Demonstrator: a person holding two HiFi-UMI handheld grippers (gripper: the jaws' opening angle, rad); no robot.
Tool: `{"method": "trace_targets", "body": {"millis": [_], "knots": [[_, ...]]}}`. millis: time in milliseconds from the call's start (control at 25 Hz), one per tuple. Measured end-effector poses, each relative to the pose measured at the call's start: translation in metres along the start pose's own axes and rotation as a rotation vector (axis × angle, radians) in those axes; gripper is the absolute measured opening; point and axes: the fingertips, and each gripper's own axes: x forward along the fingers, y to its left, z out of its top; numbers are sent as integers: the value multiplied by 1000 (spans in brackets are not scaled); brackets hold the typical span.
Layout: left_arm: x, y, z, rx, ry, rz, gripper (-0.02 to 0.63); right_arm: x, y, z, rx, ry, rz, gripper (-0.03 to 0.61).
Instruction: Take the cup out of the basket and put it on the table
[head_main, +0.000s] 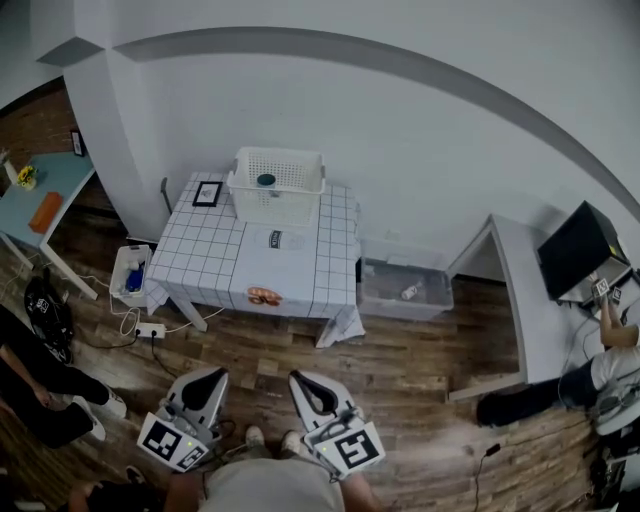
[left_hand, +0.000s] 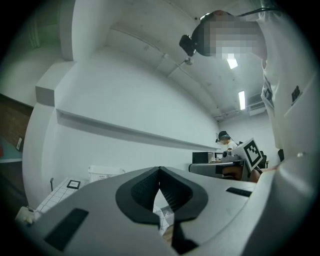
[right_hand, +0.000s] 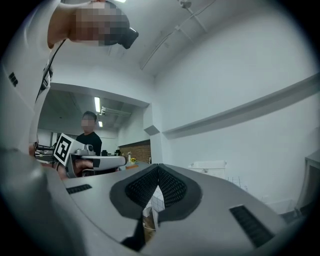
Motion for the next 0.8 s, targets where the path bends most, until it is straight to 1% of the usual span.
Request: {"method": "trace_targets", "body": {"millis": [160,360,480,640,800], "knots": [[-1,-7,2,-11,6,19,2,-5,1,2,-10,5,31,11],[4,-10,7,22,10,35,2,-3,3,11,-10,-28,66,11],[7,-7,7,30,12,36,2,3,6,11,-19,-23,78,11],[16,4,5,28,7,26,2,16,0,6,-23,-5,69,11],[26,26,5,23,0,19,2,37,-11,2,-32,6,49,11]]}}
